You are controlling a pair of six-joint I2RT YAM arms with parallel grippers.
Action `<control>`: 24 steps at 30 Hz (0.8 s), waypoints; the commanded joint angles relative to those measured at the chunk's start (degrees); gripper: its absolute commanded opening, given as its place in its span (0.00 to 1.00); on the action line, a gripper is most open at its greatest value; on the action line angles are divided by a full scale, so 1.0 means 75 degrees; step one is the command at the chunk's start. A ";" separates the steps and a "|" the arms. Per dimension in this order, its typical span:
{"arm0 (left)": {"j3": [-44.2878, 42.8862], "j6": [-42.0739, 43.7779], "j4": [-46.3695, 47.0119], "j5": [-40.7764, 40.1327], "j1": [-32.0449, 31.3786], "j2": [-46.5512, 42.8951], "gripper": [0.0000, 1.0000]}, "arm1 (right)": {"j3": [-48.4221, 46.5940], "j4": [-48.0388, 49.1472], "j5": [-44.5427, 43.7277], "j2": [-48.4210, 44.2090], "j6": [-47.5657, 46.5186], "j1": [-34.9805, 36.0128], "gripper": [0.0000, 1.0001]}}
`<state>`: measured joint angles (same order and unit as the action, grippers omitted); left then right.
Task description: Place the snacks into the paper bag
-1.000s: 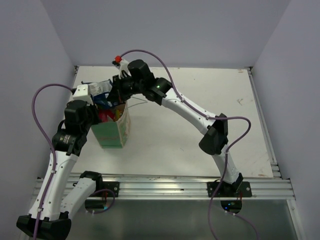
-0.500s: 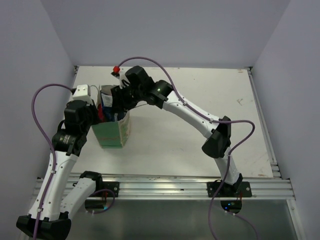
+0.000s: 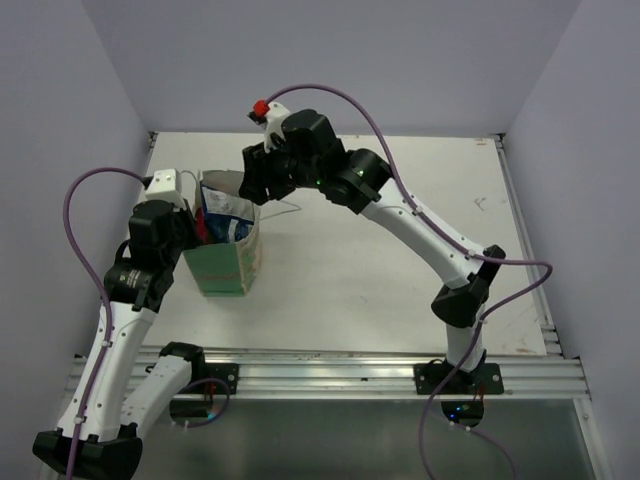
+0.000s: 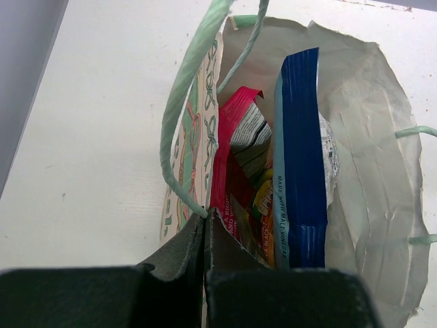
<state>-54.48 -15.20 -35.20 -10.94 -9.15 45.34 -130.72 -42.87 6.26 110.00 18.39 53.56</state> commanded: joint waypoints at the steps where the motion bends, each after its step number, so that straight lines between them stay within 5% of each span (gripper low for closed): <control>1: -0.0002 0.0164 0.0018 -0.0053 -0.0069 -0.0057 0.00 | 0.0401 -0.0318 -0.0284 0.0216 -0.0050 -0.0028 0.53; 16: 0.0021 0.0210 0.0053 -0.0100 -0.0070 -0.0081 0.00 | 0.1339 -0.0085 -0.0390 0.0708 -0.0073 -0.0028 0.51; 18: 0.0033 0.0222 0.0053 -0.0100 -0.0069 -0.0081 0.00 | 0.1281 -0.0073 -0.0331 0.0814 -0.0073 -0.0028 0.35; 19: 0.0057 0.0222 0.0064 -0.0088 -0.0069 -0.0092 0.00 | 0.1234 -0.0119 -0.0308 0.0872 -0.0073 -0.0028 0.07; 20: 0.0068 0.0222 0.0076 -0.0077 -0.0069 -0.0104 0.00 | 0.1164 -0.0131 -0.0308 0.0954 -0.0085 -0.0028 0.00; 24: 0.0127 0.0176 0.0123 0.0215 -0.0081 -0.0174 0.00 | 0.0906 -0.0365 -0.0412 0.0967 -0.0190 -0.0028 0.00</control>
<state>-54.22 -14.39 -34.98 -10.85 -9.19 44.95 -120.95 -44.25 3.95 116.53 18.06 53.49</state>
